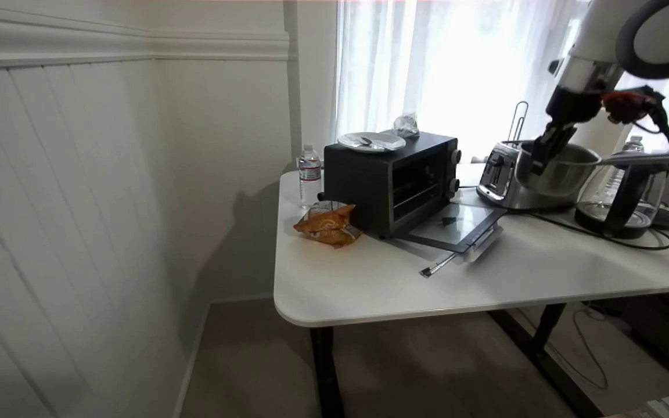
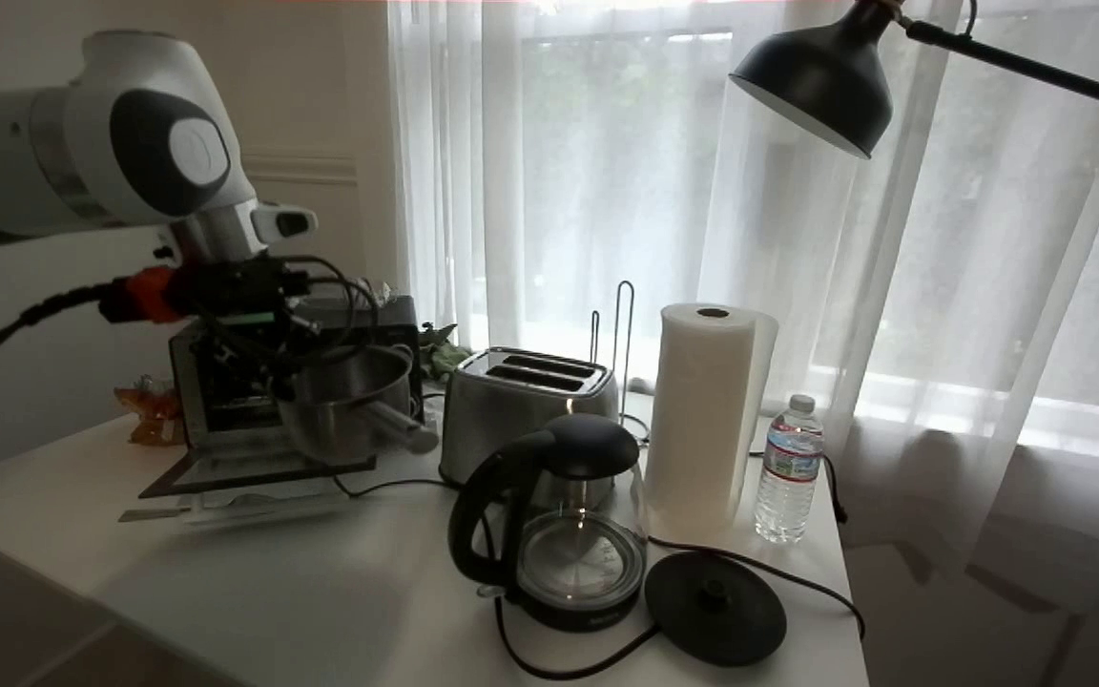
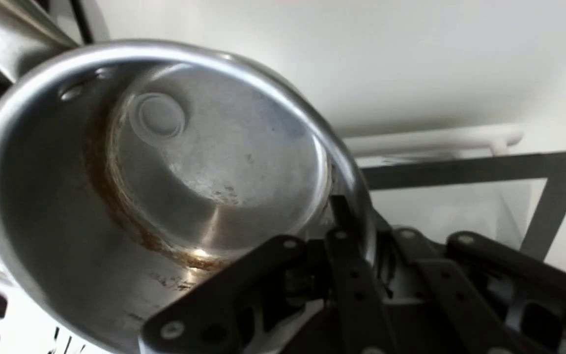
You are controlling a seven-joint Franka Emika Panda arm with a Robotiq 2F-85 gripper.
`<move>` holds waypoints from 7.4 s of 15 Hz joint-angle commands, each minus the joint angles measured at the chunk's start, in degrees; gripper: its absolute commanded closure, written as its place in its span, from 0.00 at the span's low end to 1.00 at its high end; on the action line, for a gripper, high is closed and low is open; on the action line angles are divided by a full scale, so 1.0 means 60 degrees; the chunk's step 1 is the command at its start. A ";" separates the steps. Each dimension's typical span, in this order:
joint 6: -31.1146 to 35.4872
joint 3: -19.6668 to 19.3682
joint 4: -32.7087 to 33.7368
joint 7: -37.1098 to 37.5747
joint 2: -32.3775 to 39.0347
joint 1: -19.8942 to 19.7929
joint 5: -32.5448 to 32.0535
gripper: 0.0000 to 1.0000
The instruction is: Put the pot behind the toaster
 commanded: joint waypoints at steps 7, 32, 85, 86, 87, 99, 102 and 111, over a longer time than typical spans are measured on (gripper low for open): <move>-0.1412 -0.0038 0.4543 -0.1085 0.1340 -0.0573 -0.1077 0.98; 0.0191 -0.0612 0.7966 -0.3640 0.5715 -0.0547 -0.2938 0.98; -0.0702 -0.1171 1.2078 -0.8942 1.0786 -0.0811 -0.2791 0.67; -0.0622 -0.1176 1.2106 -0.9001 1.0787 -0.0810 -0.2793 0.62; -0.0575 -0.1185 1.2136 -0.9089 1.0780 -0.0819 -0.2798 0.54; -0.2746 -0.1098 1.2289 -0.8898 0.9596 -0.0747 -0.2171 0.00; -0.4935 -0.0740 1.2321 -0.8659 0.8847 -0.0846 -0.1259 0.00; -0.5610 -0.0317 0.9437 -0.7905 0.5504 -0.2288 0.2291 0.00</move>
